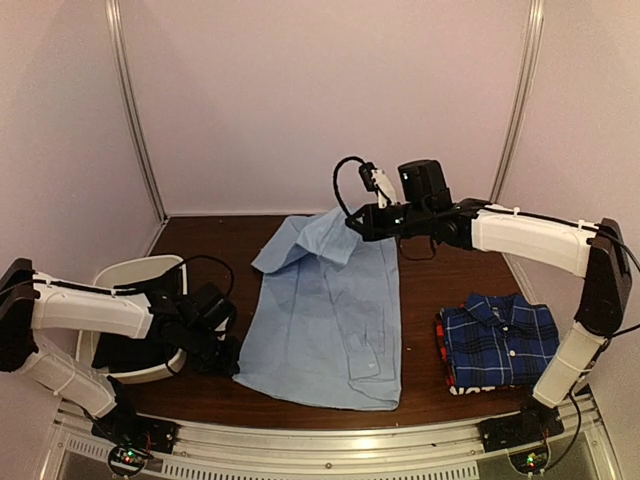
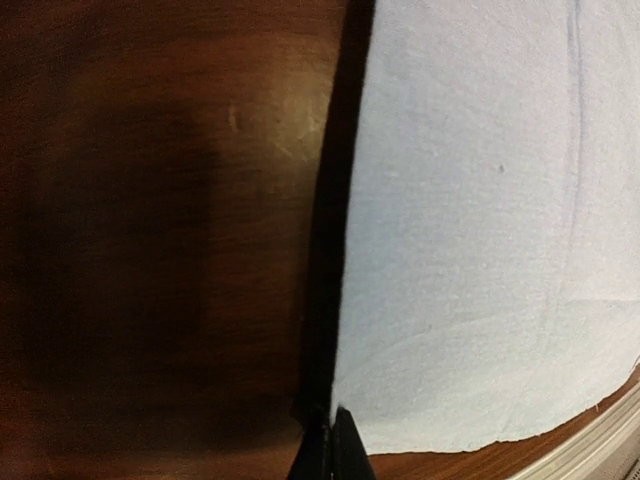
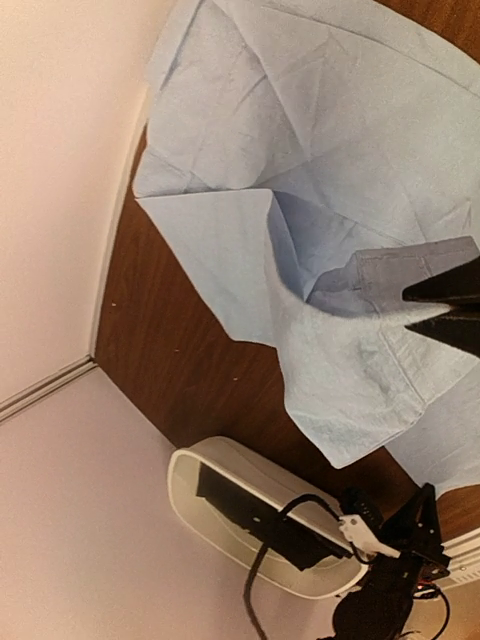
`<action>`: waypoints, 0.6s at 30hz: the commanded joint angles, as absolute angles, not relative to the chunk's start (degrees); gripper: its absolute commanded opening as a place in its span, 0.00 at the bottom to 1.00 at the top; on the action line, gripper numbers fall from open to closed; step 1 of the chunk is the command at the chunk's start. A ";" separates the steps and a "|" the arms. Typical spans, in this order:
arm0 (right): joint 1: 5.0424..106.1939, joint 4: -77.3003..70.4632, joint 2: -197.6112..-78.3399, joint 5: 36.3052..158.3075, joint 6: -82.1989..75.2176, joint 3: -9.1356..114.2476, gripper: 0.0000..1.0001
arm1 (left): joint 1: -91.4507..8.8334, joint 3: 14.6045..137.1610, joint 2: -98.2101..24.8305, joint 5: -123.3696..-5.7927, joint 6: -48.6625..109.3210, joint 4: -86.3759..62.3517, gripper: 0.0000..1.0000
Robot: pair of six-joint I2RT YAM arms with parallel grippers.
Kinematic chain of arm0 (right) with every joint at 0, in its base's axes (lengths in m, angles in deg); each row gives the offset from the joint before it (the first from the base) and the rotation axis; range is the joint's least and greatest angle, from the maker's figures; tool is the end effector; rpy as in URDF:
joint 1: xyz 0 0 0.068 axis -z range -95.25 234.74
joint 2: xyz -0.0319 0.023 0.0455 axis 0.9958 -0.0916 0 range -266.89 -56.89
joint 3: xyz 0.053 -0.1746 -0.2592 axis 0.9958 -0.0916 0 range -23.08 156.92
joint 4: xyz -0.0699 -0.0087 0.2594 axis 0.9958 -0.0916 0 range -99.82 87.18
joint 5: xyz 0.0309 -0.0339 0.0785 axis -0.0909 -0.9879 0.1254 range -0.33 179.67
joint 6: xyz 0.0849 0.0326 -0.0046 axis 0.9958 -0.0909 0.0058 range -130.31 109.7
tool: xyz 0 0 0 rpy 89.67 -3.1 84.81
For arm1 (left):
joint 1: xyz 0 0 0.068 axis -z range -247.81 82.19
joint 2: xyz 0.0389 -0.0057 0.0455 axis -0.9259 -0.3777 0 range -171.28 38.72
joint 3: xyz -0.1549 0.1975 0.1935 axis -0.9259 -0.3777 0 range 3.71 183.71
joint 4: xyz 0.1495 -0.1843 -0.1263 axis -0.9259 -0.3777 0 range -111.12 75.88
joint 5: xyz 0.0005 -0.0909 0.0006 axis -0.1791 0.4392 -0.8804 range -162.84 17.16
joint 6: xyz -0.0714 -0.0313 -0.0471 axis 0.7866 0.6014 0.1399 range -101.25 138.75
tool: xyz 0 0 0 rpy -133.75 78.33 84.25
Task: Fold and stack the long sleeve shirts
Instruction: Pick up the shirt from the center of the board.
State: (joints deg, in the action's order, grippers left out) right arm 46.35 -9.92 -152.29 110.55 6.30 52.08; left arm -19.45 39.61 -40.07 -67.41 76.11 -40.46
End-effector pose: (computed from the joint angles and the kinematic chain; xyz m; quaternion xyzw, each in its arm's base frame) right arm 0.3271 0.2964 0.3215 -0.2513 0.8071 0.3734 0.3821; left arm 0.1544 -0.1852 0.1437 -0.0686 0.9802 -0.1717 0.0716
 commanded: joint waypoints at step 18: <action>57.63 -3.85 -163.29 103.54 7.27 76.28 0.00 | -16.60 57.06 -43.54 -67.75 57.39 -52.74 0.00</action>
State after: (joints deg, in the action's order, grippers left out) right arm 55.18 -6.81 -163.87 103.12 6.86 73.65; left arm -18.77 53.47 -40.94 -69.47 62.87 -51.24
